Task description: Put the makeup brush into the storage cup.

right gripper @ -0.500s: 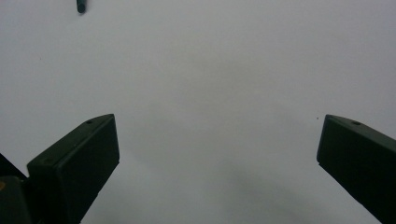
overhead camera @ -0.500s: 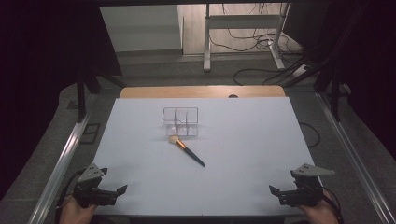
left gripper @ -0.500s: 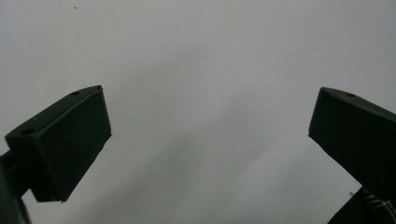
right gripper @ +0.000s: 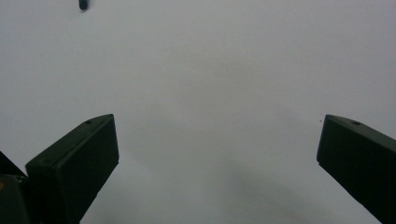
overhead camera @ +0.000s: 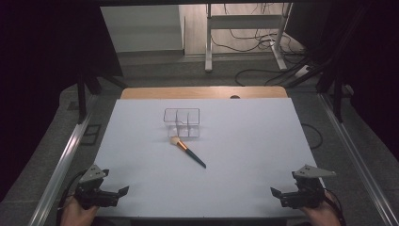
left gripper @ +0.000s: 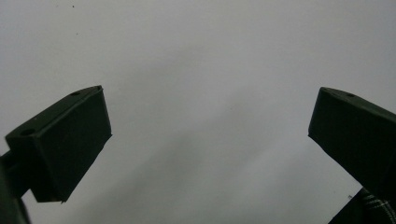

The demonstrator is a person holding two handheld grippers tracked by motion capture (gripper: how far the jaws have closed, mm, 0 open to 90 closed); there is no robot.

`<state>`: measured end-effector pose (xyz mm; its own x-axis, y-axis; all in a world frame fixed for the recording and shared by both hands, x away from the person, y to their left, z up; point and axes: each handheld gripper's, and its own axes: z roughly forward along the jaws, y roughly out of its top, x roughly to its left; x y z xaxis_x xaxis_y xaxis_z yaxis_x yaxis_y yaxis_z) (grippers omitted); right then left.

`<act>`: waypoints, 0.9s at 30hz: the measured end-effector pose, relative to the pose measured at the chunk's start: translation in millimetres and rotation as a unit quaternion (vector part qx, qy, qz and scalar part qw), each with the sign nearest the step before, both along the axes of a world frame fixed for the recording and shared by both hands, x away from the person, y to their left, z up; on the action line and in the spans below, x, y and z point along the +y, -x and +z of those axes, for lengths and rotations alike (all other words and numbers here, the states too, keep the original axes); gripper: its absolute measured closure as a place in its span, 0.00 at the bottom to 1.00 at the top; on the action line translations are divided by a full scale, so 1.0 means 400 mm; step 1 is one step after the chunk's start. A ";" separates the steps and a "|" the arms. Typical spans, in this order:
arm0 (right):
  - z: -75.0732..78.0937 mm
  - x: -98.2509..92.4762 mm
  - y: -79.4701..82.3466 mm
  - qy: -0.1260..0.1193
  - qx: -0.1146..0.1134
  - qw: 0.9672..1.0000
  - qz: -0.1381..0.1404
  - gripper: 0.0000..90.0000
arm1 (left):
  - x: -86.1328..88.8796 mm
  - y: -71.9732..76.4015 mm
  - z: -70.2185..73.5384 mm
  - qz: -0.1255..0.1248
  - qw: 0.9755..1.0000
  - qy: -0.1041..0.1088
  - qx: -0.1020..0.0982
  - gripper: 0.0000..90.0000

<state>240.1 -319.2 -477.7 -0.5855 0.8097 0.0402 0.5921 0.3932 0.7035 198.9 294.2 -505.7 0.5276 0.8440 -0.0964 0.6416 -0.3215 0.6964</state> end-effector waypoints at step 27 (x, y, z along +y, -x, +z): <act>0.000 0.003 -0.002 0.000 -0.003 1.000 -0.006 0.00 | -0.031 -0.027 0.015 0.012 1.000 -0.003 0.020 0.00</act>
